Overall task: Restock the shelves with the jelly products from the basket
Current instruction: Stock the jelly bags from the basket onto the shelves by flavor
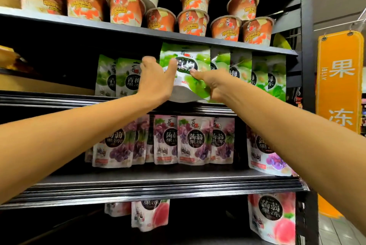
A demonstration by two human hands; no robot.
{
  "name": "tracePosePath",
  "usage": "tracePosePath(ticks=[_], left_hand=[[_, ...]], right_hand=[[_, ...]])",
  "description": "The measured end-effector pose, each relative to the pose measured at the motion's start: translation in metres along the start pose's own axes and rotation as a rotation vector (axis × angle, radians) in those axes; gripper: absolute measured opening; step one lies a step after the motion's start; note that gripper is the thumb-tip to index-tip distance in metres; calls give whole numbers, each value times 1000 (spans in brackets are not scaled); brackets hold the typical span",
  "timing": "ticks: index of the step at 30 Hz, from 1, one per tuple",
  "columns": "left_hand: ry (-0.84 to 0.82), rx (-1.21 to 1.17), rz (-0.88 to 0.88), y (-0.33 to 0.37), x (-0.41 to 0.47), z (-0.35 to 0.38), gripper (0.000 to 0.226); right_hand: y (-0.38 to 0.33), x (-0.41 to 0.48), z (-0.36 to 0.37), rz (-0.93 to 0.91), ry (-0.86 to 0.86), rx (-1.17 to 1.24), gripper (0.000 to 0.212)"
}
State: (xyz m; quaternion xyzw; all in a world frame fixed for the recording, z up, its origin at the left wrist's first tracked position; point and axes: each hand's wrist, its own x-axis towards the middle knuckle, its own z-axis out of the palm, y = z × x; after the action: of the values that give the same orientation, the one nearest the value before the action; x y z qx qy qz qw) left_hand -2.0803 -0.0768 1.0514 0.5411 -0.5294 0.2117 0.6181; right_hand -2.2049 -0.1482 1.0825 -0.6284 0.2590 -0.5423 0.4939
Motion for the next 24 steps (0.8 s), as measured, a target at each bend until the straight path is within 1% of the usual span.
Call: tracePosePath(ticks=[1, 3, 5, 6, 8, 9, 11, 13, 16, 19, 22, 24], left_hand=[[35, 55, 116, -1, 0, -3, 59], [-5, 197, 349, -5, -3, -8, 54], [-80, 344, 498, -12, -10, -7, 46], [-109, 397, 526, -16, -15, -5, 43], [-144, 452, 532, -24, -24, 1, 43], [-147, 470, 533, -28, -28, 3, 44], [-134, 538, 554, -34, -32, 7, 49], [-149, 593, 551, -37, -31, 9, 52], [-223, 647, 514, -41, -26, 11, 52], [-246, 649, 503, -43, -24, 10, 50], [-209, 658, 509, -46, -31, 9, 48], [-219, 677, 503, -49, -36, 8, 50]], right_hand=[[-2, 3, 3, 5, 5, 16, 82], [-5, 8, 7, -3, 42, -14, 87], [-3, 12, 11, -44, 118, -49, 84], [1, 13, 14, -77, 155, -58, 76], [11, 14, 19, -165, 202, -75, 59], [17, 15, 22, -205, 225, -96, 56], [24, 15, 24, -264, 274, -134, 62], [25, 17, 22, -305, 285, -117, 66], [25, 16, 22, -339, 269, -88, 60], [28, 15, 18, -285, 222, -105, 54], [29, 16, 7, -283, 132, -268, 44], [28, 12, -3, -351, 145, -410, 29]])
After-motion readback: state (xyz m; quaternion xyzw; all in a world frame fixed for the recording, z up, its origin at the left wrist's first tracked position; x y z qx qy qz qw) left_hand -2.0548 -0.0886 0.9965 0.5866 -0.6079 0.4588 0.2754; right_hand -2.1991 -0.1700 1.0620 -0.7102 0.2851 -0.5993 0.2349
